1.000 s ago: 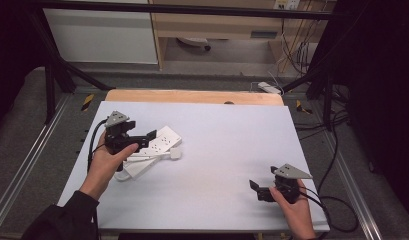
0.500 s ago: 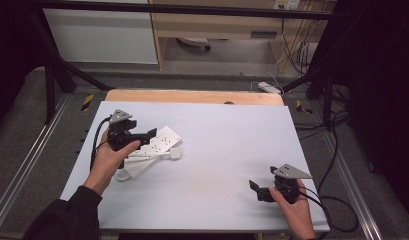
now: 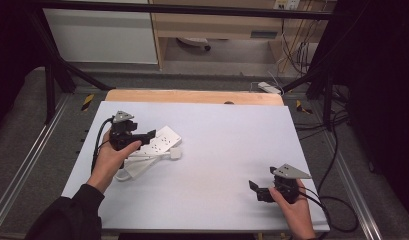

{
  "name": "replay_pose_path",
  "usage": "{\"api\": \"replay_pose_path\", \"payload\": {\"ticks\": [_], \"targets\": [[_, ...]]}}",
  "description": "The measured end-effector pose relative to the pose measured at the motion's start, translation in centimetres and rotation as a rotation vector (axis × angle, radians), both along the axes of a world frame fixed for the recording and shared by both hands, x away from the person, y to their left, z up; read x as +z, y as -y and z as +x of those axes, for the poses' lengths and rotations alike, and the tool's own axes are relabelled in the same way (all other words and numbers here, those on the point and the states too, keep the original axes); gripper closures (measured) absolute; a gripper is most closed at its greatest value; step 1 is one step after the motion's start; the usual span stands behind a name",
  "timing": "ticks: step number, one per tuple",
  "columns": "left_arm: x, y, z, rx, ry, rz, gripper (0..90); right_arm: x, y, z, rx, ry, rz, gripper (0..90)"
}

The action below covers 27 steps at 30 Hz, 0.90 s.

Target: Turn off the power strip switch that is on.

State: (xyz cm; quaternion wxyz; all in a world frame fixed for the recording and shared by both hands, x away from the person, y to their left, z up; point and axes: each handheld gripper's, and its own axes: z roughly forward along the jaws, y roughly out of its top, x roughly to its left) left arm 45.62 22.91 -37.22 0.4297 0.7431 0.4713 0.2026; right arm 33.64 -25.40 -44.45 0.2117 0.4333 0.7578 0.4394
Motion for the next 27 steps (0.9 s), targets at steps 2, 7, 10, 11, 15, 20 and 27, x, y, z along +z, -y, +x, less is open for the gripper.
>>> {"api": "replay_pose_path", "payload": {"ticks": [2, 7, 10, 11, 15, 20, 27], "targets": [[-0.1, 0.0, 0.1, 0.002, -0.005, 0.001, 28.4, 0.0, 0.0, 0.0, 0.000, -0.004, 0.001, 3.8], [-0.2, -0.2, 0.2, 0.013, -0.012, 0.010, 44.2, 0.0, 0.0, 0.0, 0.001, -0.008, 0.000, 3.8], [-0.3, -0.3, 0.2, 0.020, -0.013, 0.004, 48.7, -0.1, 0.0, 0.0, 0.001, -0.006, 0.000, 3.8], [-0.3, -0.3, 0.2, 0.021, -0.014, 0.001, 51.5, -0.1, 0.0, 0.0, 0.001, -0.006, 0.001, 3.8], [-0.5, -0.4, 0.2, 0.011, -0.014, 0.008, 61.8, -0.1, 0.0, 0.0, 0.001, -0.007, -0.001, 3.8], [-0.6, -0.4, 0.1, -0.008, -0.017, 0.018, 73.2, -0.1, 0.0, 0.0, 0.002, -0.006, -0.002, 3.8], [-1.1, -0.1, 0.3, -0.040, -0.037, 0.028, 83.3, -0.1, 0.0, 0.0, 0.004, -0.005, -0.004, 3.8]]}}
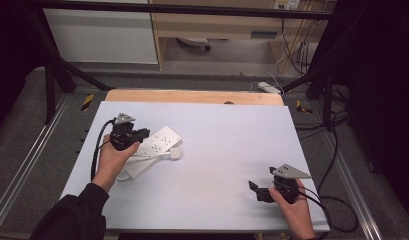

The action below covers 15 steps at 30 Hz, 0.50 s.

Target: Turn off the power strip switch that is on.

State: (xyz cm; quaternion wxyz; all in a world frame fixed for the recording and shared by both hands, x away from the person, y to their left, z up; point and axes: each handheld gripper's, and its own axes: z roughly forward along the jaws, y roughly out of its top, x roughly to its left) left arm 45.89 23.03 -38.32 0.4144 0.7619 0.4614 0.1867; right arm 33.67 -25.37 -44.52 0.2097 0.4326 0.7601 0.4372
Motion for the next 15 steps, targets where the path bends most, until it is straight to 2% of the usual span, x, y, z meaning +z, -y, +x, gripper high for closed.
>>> {"api": "replay_pose_path", "payload": {"ticks": [6, 15], "targets": [[-0.8, 0.0, 0.4, 0.008, -0.026, -0.001, 89.4, 0.0, 0.0, 0.0, -0.001, -0.001, 0.001, 3.8], [-1.7, 0.0, 1.2, 0.010, -0.054, 0.009, 90.0, 0.0, 0.0, 0.0, 0.002, -0.004, -0.005, 3.8]]}}
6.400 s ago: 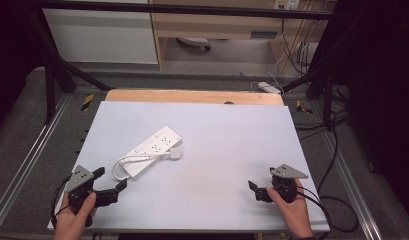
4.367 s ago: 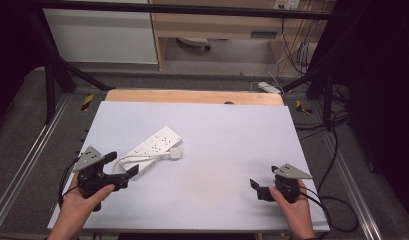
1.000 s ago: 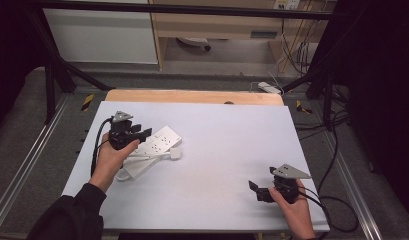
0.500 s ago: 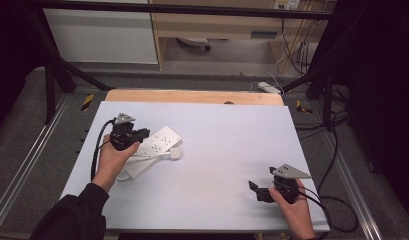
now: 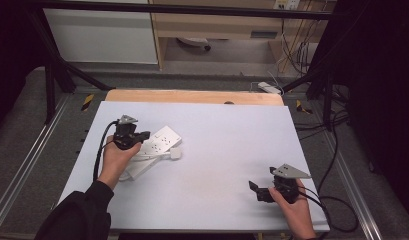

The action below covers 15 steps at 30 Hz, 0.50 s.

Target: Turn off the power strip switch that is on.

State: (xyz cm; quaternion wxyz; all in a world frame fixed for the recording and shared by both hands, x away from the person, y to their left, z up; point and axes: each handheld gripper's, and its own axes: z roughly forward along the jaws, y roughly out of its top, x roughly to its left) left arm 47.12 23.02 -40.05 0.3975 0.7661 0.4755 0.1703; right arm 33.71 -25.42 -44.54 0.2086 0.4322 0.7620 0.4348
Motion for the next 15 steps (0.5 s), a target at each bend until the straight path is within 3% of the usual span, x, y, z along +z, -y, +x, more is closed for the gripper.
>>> {"api": "replay_pose_path", "payload": {"ticks": [15], "targets": [[-1.2, 0.3, 1.0, 0.006, -0.025, 0.020, 90.0, -0.1, 0.0, 0.0, -0.003, -0.003, 0.003, 3.8]]}}
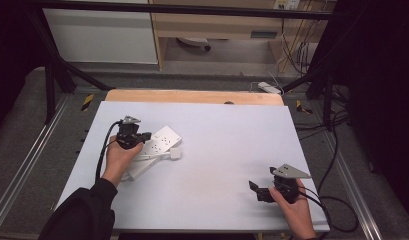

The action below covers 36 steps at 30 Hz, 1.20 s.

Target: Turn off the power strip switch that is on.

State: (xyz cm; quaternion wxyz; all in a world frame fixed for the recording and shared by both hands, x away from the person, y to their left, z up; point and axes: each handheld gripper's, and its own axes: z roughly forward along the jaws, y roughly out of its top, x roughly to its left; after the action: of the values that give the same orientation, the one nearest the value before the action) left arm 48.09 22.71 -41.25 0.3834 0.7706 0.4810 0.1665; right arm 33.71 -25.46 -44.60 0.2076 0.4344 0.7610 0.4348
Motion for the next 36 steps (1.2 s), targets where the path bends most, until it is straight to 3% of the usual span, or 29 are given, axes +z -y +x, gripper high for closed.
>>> {"api": "replay_pose_path", "payload": {"ticks": [20, 36], "targets": [[-1.0, 0.4, 0.7, -0.014, -0.004, 0.074, 90.0, 0.0, 0.0, 0.0, -0.001, -0.004, 0.003, 3.8], [-1.1, 0.6, 0.8, -0.009, -0.007, 0.079, 90.0, 0.0, 0.0, 0.0, 0.005, -0.003, -0.002, 3.8]]}}
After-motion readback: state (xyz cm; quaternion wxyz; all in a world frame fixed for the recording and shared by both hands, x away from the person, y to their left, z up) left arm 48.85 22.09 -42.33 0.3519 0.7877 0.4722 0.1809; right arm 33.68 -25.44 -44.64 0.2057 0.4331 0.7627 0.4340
